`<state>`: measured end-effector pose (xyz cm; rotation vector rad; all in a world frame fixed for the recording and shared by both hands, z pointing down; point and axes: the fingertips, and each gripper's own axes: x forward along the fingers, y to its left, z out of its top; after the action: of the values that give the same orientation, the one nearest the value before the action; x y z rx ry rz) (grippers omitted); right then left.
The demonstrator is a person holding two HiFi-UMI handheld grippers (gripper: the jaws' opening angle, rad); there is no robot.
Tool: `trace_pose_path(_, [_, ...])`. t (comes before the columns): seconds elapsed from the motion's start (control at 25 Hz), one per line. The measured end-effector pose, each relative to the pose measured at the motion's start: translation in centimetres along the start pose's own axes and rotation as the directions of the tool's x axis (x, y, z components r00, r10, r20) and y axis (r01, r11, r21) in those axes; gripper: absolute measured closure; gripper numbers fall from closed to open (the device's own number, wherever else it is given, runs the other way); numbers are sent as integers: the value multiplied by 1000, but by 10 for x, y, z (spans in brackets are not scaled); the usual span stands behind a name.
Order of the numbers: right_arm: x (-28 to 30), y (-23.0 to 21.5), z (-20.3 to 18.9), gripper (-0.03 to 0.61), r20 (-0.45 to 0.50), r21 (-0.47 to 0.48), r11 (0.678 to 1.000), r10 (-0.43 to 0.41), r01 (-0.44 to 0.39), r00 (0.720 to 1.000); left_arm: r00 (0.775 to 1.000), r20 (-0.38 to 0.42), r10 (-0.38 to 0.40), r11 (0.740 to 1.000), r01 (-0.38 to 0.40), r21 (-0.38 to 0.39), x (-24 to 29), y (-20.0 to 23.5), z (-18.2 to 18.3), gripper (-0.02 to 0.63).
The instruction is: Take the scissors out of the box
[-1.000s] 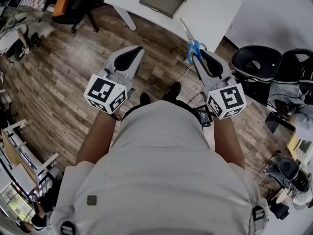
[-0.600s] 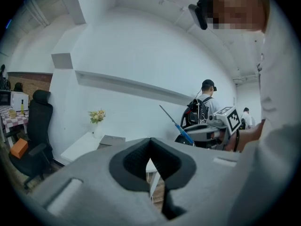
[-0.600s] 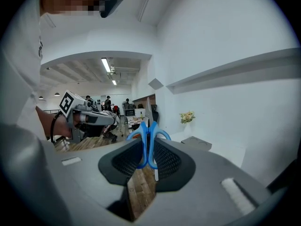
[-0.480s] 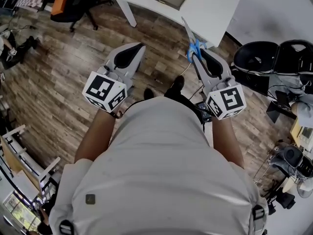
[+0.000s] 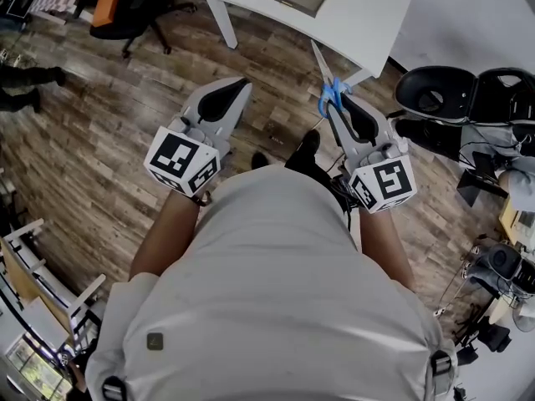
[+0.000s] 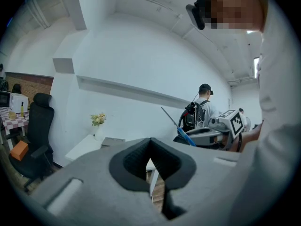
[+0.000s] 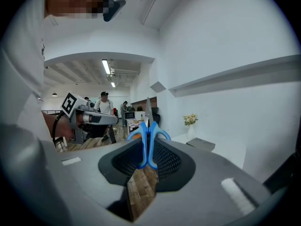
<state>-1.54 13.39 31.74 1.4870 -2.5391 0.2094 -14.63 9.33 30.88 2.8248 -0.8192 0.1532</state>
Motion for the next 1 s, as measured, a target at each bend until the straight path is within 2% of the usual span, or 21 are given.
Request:
trace_pose_path(0.32, [-2, 24, 1, 480, 6, -11, 1000, 4, -4, 1000, 1000, 13, -18, 1000, 18, 7, -15, -2, 0, 612])
trace_pose_path(1.0, [-6, 36, 6, 480, 9, -27, 1000, -5, 6, 1000, 999, 25, -37, 999, 37, 0, -25, -8, -1, 612])
